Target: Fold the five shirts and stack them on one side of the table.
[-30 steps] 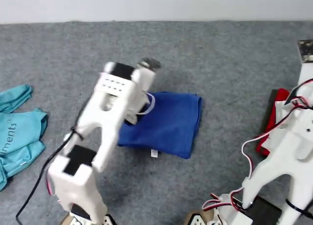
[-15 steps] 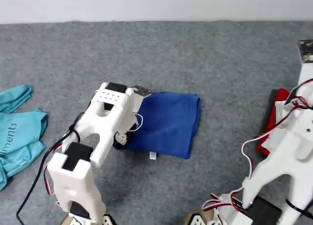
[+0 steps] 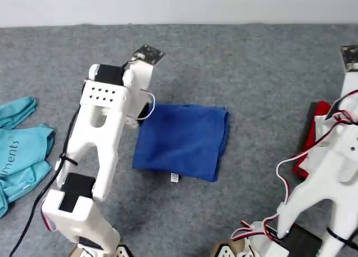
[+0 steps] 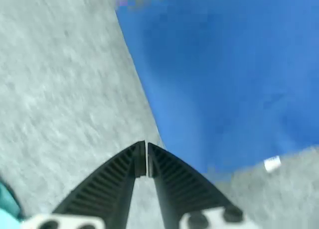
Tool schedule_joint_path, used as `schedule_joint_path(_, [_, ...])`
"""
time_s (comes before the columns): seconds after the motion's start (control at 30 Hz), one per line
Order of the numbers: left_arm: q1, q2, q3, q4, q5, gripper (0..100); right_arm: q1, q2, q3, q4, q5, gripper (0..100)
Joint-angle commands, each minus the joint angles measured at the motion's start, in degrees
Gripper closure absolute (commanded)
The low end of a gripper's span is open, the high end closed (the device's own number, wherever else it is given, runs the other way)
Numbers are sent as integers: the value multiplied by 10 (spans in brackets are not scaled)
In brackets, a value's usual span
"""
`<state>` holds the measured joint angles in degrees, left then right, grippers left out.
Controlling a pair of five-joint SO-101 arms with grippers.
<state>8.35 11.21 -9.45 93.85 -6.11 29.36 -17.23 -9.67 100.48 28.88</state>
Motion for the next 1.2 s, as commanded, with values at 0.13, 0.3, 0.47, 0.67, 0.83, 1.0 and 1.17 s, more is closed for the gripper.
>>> schedule_joint_path(0.13, [24,96,-61,-105,33,985,2,-15,18,3,4,987])
schedule_joint_path(0.3, [33,183,-156,-73,34,985,2,-19,53,-2,4,987])
schedule_joint_path(0.47, [15,287,-245,-62,35,984,-4,-19,53,-3,4,987])
schedule_joint_path(0.67, [-13,396,-366,-59,33,984,-7,-19,53,0,2,987])
schedule_joint_path(0.83, [-28,441,-472,15,33,984,-7,-19,53,0,4,987])
schedule_joint_path(1.0, [-27,439,-567,69,38,985,-26,-19,53,-6,3,987])
schedule_joint_path(1.17, [-52,345,-526,69,49,985,-119,-12,54,-6,-11,987])
